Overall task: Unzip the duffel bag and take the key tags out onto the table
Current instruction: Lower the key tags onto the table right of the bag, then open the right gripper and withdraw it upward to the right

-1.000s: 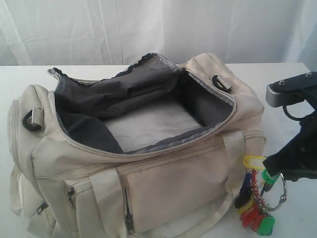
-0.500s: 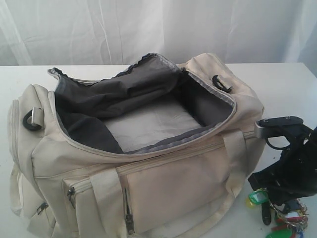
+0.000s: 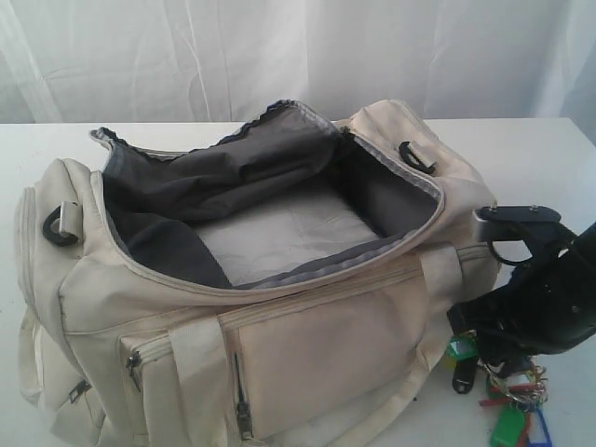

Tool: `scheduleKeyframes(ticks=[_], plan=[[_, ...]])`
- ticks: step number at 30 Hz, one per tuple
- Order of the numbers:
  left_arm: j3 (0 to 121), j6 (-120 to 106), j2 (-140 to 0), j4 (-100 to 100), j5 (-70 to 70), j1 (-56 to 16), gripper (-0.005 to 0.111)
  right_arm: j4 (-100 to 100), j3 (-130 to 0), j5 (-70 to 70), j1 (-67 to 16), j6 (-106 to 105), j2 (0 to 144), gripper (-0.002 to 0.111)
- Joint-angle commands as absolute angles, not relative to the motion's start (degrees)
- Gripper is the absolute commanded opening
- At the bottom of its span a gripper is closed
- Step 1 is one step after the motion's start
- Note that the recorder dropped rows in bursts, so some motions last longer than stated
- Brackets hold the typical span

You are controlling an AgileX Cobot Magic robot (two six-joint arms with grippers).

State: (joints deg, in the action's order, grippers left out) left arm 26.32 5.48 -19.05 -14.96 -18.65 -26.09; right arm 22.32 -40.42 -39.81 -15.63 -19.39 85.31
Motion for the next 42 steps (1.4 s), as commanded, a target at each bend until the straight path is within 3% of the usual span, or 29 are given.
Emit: scheduleKeyframes(ticks=[1, 5, 8, 16, 20, 29, 42], plan=[[26.1, 6.0, -18.7, -15.1, -18.5, -26.4, 0.0, 22.4, -40.2, -40.6, -15.3, -21.1, 85.4, 0.031], [26.1, 6.0, -18.7, -15.1, -18.5, -26.4, 0.0, 21.5, -40.8, -41.1, -15.3, -22.5, 84.9, 0.071], [26.1, 6.0, -18.7, -15.3, -18.3, -26.4, 0.0, 20.2, -42.9, -44.5, -15.3, -22.4, 83.7, 0.077], [26.1, 6.0, -18.7, -15.3, -18.1, -26.4, 0.0, 19.2, -50.4, -64.0, -15.3, -20.3, 79.4, 0.049], [26.1, 6.0, -18.7, -15.3, -18.1, -26.4, 0.0, 19.4, -50.1, -59.7, -15.4, -20.8, 73.8, 0.001], [25.8, 5.6, -18.7, -15.5, -20.1, -26.4, 0.0, 19.4, -46.6, -46.6, -15.4, -20.3, 59.8, 0.0], [25.7, 5.8, -18.7, -15.5, -20.6, -26.4, 0.0, 19.3, -46.6, -46.1, -15.4, -20.3, 57.0, 0.0]])
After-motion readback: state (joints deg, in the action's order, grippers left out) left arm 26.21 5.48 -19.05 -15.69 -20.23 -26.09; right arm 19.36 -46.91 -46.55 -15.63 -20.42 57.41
